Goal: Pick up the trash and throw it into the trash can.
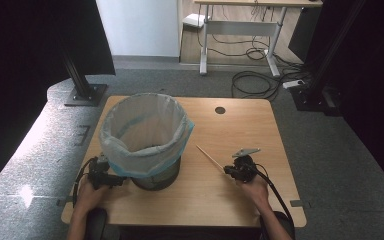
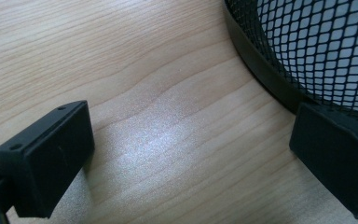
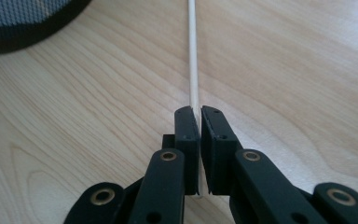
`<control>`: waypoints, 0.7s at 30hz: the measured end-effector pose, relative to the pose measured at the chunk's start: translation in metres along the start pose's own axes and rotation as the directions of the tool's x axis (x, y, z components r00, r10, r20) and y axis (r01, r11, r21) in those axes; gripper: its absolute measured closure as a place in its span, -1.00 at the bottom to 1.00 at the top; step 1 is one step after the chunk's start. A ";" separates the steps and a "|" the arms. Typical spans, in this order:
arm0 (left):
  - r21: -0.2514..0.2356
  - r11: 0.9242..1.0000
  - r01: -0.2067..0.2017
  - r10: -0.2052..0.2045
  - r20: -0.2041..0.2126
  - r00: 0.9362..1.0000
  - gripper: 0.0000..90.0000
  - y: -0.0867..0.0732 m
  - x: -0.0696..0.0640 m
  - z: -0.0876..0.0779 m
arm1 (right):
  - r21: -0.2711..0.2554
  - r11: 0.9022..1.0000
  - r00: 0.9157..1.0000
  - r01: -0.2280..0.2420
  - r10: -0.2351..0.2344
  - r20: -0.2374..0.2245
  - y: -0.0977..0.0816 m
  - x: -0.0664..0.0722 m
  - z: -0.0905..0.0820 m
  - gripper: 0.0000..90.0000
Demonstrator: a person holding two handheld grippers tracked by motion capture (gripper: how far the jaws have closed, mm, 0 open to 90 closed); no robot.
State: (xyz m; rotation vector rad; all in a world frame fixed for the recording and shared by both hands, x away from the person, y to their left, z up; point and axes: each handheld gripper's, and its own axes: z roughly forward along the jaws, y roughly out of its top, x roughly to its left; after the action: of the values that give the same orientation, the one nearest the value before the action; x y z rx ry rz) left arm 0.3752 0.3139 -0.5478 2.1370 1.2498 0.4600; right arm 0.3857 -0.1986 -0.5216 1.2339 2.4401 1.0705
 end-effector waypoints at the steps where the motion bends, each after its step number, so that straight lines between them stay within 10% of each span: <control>1: 0.000 1.000 0.000 0.000 0.000 1.000 -1.00 0.000 0.000 0.000 | -0.001 1.000 1.000 -0.002 0.002 -0.003 0.001 -0.001 -0.002 0.89; 21: 0.001 1.000 0.000 0.000 0.000 1.000 -1.00 0.000 0.000 0.000 | -0.041 0.999 0.999 0.034 -0.035 -0.019 0.042 -0.003 -0.049 0.89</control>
State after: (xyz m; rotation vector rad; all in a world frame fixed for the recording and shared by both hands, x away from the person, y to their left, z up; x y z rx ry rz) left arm 0.3752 0.3140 -0.5478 2.1383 1.2498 0.4594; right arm 0.3909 -0.2098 -0.4581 1.1704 2.4323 1.1225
